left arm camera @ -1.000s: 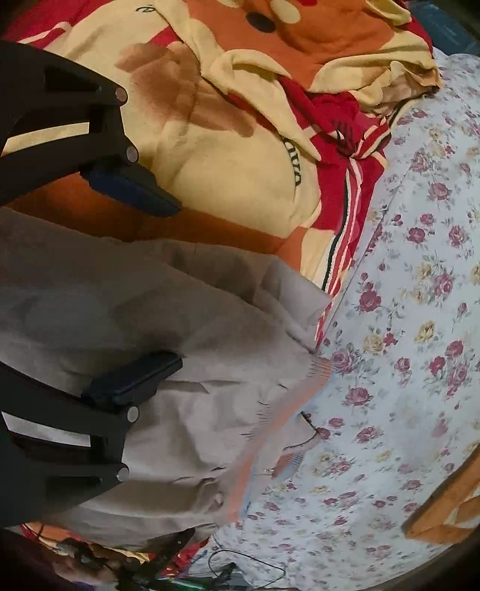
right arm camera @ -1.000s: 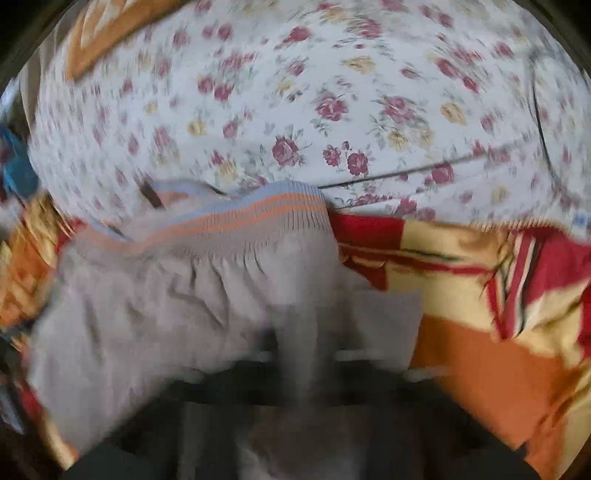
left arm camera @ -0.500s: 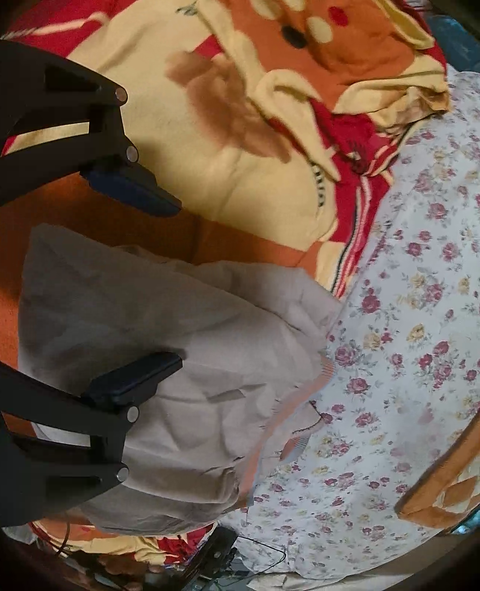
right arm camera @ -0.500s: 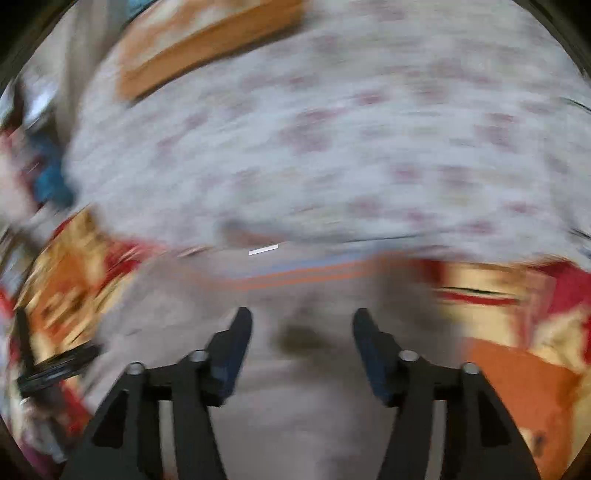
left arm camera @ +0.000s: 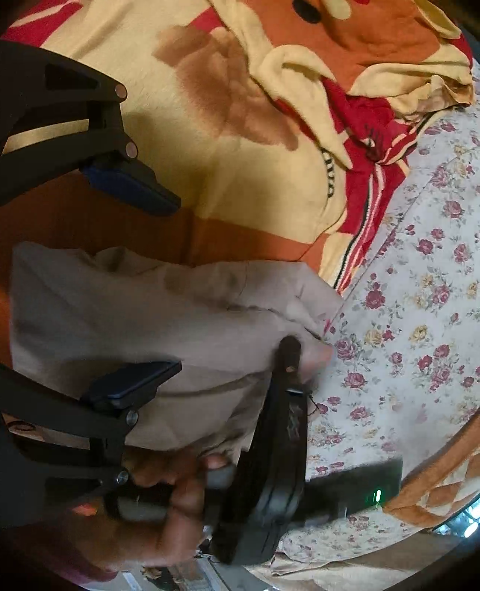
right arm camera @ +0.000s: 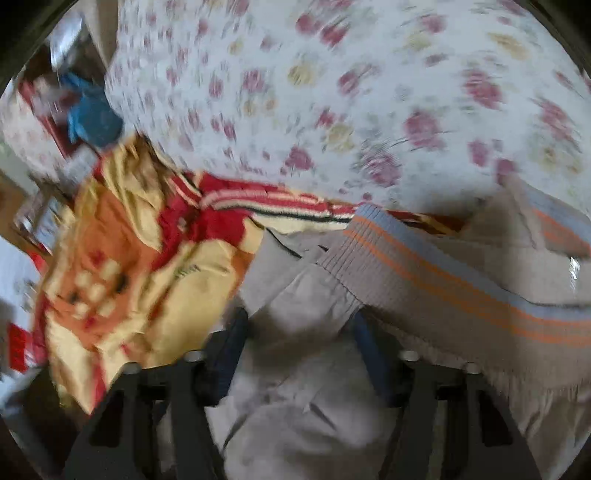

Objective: Fold large clothes

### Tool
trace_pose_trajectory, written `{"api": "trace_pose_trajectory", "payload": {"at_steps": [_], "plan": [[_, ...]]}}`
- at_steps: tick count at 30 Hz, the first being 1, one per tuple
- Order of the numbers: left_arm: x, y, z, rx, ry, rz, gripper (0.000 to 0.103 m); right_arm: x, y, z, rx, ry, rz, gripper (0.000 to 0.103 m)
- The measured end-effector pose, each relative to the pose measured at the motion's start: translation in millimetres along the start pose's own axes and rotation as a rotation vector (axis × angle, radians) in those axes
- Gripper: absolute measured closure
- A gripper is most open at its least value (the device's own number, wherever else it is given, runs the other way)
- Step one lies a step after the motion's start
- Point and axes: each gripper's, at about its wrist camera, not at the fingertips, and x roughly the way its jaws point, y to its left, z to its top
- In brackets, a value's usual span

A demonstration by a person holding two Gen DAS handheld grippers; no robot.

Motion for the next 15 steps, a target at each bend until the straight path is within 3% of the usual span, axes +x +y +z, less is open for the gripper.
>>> {"api": "trace_pose_trajectory", "payload": {"at_steps": [5, 9, 11, 12, 13, 15], "plan": [[-10, 2, 5, 0.001, -0.041, -0.02, 0.024, -6, 5, 11, 0.034, -0.08, 0.068, 0.102], [-7, 3, 5, -0.008, -0.041, -0.041, 0.024, 15, 12, 10, 0.019, -0.025, 0.065, 0.101], [-7, 2, 5, -0.002, -0.042, -0.044, 0.024, 3, 9, 4, 0.028, -0.031, 0.112, 0.091], [-8, 0, 5, 0.001, -0.048, -0.053, 0.024, -12, 3, -2, 0.04, -0.035, 0.149, 0.075], [-10, -1, 4, 0.002, -0.052, -0.063, 0.024, -29, -4, -8, 0.044, -0.042, 0.172, 0.054], [-11, -4, 4, 0.005, -0.054, -0.077, 0.024, -69, -25, -24, 0.029, -0.089, 0.117, 0.042]]}}
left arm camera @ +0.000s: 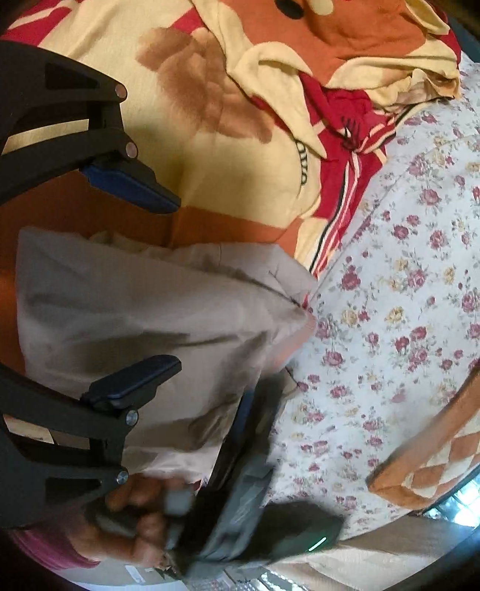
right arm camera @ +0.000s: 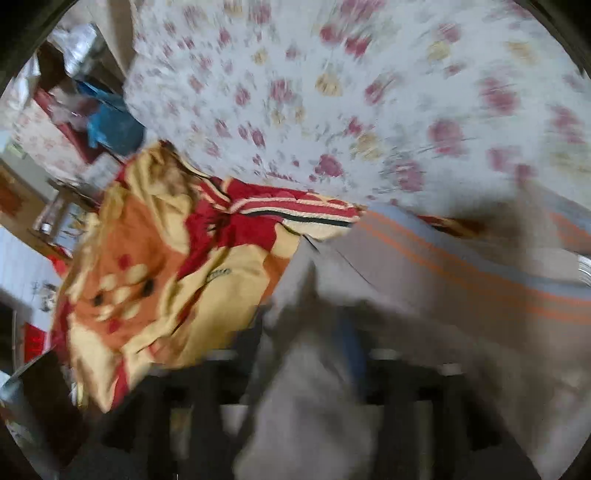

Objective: Fold large clothes

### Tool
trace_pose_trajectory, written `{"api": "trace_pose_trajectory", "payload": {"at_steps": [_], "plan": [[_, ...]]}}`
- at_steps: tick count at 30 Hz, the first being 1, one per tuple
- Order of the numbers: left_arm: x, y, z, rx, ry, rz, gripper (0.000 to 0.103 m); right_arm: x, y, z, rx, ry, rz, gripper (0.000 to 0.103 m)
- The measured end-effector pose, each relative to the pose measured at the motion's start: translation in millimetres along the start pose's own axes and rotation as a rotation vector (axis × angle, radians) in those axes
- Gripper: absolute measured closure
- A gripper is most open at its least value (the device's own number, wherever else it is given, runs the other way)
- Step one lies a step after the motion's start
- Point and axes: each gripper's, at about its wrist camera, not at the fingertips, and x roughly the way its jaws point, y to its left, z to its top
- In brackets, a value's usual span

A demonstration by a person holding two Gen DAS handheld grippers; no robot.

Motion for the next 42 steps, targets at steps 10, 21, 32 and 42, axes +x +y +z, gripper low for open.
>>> {"api": "trace_pose_trajectory", "payload": {"at_steps": [10, 21, 32, 42], "plan": [[16, -26, -13, 0.111, 0.003, 0.133, 0.024, -97, -166, -67, 0.139, -0.06, -0.55, 0.044], [16, -46, -15, 0.212, -0.03, 0.248, 0.023, -73, -201, -60, 0.198, -0.09, -0.618, 0.043], [8, -49, -17, 0.15, -0.035, 0.234, 0.023, -151, -154, -142, 0.147, -0.138, -0.541, 0.038], [7, -26, -16, -0.056, 0.017, 0.116, 0.016, -173, -167, -159, 0.23, -0.19, -0.46, 0.022]]}}
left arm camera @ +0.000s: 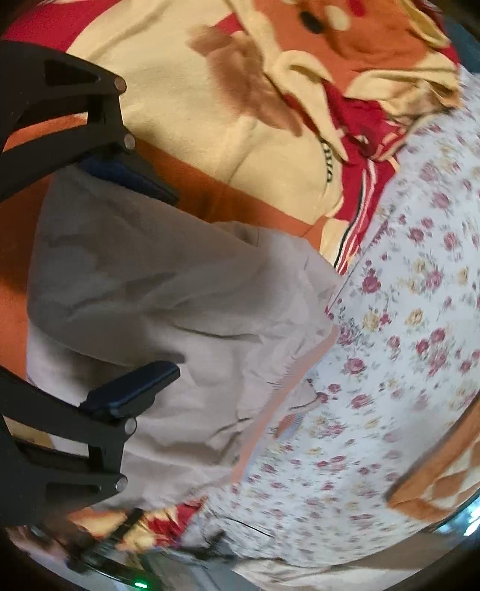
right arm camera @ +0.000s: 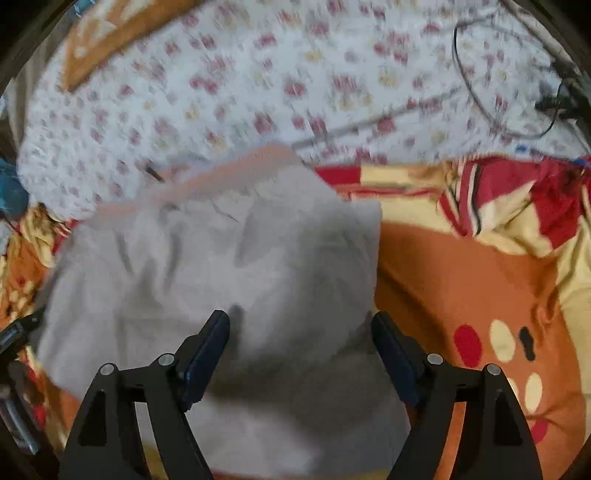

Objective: Fold large clothes

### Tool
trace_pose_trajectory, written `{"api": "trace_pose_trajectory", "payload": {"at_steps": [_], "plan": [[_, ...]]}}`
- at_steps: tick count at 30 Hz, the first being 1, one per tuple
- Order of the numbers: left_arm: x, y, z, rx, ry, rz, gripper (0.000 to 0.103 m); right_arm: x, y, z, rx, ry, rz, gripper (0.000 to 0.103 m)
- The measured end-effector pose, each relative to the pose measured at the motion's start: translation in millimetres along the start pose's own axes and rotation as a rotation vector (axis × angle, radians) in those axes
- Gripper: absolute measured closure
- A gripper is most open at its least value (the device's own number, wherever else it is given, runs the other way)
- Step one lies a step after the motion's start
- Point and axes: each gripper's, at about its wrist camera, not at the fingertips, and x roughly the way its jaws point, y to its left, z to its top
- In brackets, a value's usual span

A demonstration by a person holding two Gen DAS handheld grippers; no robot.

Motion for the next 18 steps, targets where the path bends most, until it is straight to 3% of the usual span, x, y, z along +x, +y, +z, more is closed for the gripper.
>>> {"api": "trace_pose_trajectory", "payload": {"at_steps": [6, 9, 18], "plan": [[14, -4, 4, -0.023, 0.022, 0.011, 0.016, -17, 9, -22, -0.073, 0.006, 0.0, 0.022], [20, -9, 2, -0.002, 0.013, 0.04, 0.012, -25, 7, -27, -0.055, -0.014, -0.012, 0.022], [11, 2, 7, -0.054, -0.007, 0.013, 0.011, -28, 5, -50, -0.026, 0.015, 0.04, 0.022]]}}
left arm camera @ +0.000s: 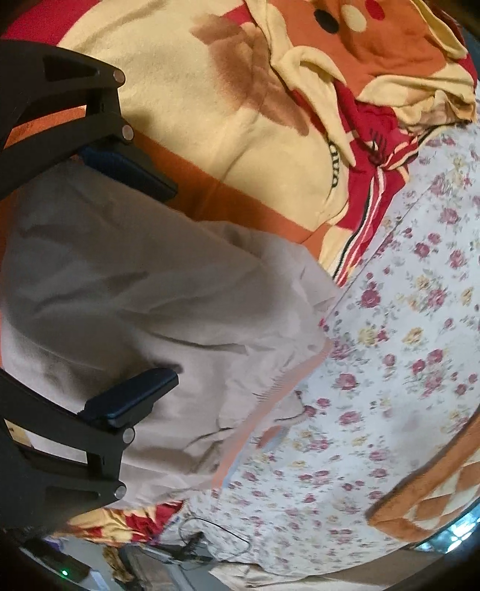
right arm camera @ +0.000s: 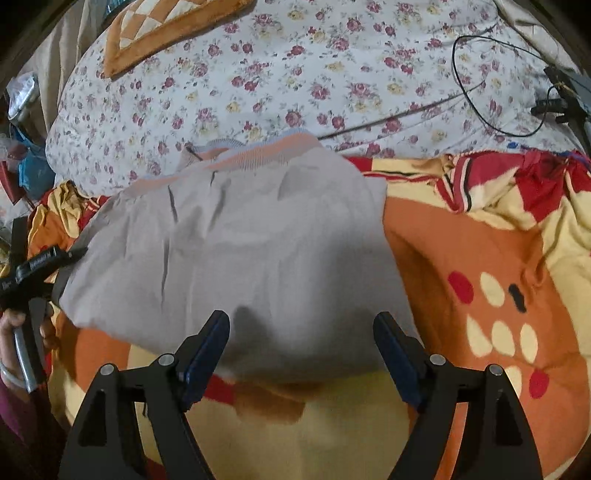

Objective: Fold large clothes

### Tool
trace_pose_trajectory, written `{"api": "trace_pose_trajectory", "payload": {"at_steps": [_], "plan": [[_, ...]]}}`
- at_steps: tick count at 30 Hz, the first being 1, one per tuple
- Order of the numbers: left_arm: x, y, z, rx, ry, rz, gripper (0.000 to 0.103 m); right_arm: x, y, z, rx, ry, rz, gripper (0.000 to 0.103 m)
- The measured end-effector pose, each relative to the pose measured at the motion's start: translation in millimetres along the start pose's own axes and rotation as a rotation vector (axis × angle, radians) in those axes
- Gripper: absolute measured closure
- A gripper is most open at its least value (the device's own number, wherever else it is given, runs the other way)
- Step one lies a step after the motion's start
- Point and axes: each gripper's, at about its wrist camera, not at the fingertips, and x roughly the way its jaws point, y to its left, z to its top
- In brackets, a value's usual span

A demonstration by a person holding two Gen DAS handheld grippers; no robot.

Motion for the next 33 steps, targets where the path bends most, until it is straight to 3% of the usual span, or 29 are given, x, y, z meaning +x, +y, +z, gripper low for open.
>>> {"api": "trace_pose_trajectory", "payload": {"at_steps": [5, 8, 15, 21, 26, 33], "plan": [[9, 1, 0, -0.006, 0.032, -0.01, 0.01, -16, 1, 3, 0.042, -0.015, 0.0, 0.022], [9, -2, -1, -0.01, 0.021, -0.018, 0.004, -25, 7, 4, 0.058, -0.03, 0.004, 0.021], [7, 2, -6, 0.024, 0.01, -0.08, 0.0, -33, 32, 1, 0.084, 0.007, -0.019, 0.021], [-14, 22, -1, -0.071, -0.018, -0.105, 0.0, -56, 48, 17, 0.125, -0.021, -0.014, 0.021], [-18, 32, 1, -0.083, -0.054, -0.034, 0.0, -47, 63, 30, 0.092, -0.031, 0.021, 0.021], [12, 17, 7, 0.006, -0.054, 0.082, 0.0, 0, 64, 40, 0.044, 0.03, 0.065, 0.021]]}}
